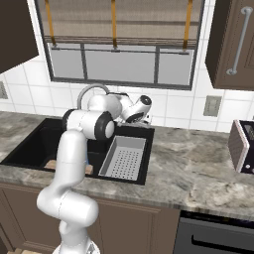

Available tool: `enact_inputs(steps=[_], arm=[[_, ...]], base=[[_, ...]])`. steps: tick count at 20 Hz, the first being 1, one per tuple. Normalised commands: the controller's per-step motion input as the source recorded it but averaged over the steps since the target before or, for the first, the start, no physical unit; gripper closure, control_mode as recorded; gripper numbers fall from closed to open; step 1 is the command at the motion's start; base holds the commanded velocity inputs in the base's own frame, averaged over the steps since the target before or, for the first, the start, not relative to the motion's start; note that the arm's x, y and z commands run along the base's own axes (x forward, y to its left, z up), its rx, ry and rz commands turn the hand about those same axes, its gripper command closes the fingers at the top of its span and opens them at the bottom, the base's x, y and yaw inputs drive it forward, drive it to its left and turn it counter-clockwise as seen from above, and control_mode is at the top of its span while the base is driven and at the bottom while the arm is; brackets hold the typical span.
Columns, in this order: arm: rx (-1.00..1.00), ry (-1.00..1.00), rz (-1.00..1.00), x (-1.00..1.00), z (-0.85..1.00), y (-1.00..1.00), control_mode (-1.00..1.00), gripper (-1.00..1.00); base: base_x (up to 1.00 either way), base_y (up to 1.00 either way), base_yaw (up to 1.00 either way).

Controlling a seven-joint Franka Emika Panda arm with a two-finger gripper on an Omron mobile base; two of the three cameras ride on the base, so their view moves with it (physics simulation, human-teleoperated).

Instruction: Turn on the sink faucet with hot water and rinse the cutting board for ten seconds, then turn off the faucet. Push the cutting board to reach the water if necessary.

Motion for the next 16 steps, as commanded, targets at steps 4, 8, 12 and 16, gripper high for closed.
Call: enact_inputs(steps=[4,8,12,16], arm=[[0.0,0.0,0.0,0.01,-0.01,0.03,-1.0,-1.0],[0.0,-0.01,0.0,0.01,-0.08,0.08,-1.0,-1.0],[0.0,-0.01,0.0,0.04,-0.12,0.08,-1.0,-1.0],[0.0,0.0,0.0,0.03,-0.07,0.04,-1.0,-1.0]], base=[[0.0,0.0,0.0],[0.0,0.0,0.0],[0.0,0.0,0.0],[0.0,0.0,0.0]])
